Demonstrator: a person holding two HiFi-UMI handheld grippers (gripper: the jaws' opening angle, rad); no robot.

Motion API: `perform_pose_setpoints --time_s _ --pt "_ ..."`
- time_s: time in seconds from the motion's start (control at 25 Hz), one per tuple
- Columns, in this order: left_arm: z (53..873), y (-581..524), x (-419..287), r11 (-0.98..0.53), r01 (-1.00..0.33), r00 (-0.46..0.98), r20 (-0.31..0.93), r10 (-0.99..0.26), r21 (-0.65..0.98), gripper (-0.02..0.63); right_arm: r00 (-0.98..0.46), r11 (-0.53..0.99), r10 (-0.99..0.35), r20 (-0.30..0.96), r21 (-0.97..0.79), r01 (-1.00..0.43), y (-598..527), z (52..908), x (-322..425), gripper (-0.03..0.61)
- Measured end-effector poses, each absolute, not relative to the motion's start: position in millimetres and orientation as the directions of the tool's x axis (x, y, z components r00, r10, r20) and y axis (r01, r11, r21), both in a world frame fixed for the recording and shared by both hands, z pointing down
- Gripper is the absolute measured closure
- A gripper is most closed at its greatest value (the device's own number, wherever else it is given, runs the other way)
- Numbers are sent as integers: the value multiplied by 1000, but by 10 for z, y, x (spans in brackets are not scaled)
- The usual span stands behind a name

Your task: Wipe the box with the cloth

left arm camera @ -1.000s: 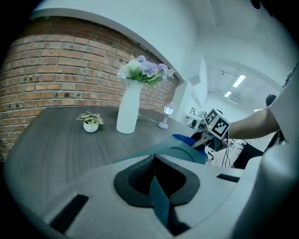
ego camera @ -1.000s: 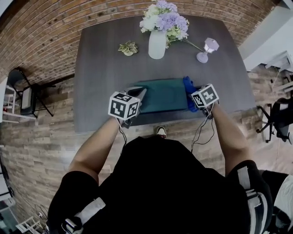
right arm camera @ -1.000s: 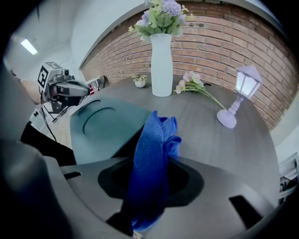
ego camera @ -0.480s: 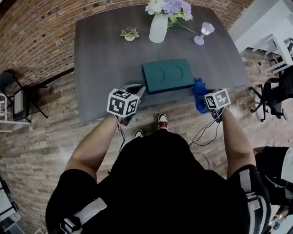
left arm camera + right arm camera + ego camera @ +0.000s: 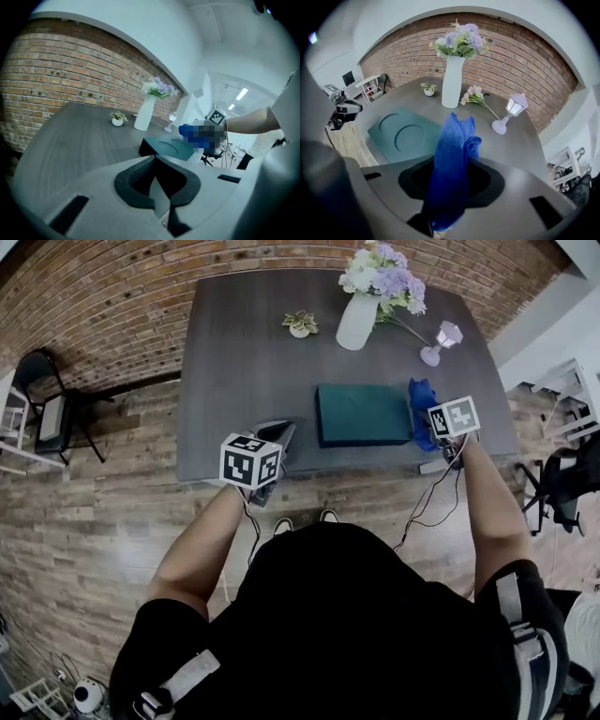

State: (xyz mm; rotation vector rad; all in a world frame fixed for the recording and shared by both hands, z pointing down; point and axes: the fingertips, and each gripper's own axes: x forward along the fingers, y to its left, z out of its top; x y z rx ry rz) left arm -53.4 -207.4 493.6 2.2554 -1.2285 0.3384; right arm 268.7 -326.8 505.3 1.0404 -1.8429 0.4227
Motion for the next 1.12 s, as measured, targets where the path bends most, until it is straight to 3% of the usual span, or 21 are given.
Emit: perform_pose_setpoints --time_s 0.24,0.44,0.76,0.92,1.12 --pt "4984 -1791 -1088 -271 -907 405 489 -773 323 604 -225 710 -411 884 155 -687 -3608 5246 1869 434" --pt "4986 -1441 -1597 -102 -941 262 505 -822 322 604 -347 850 -335 876 122 -513 -3553 5257 701 434" --pt "4870 -1181 -1784 -54 -961 192 512 -838 271 604 -548 982 -157 821 72 -173 -2600 5122 -862 433" --pt "4876 -1238 -1686 -91 -959 223 517 -827 268 604 -592 985 -133 795 40 -168 -2444 5043 -889 433" --pt "4963 -1514 -1222 -211 -933 340 518 -785 293 604 -526 925 -243 815 32 -378 -2844 5137 32 433"
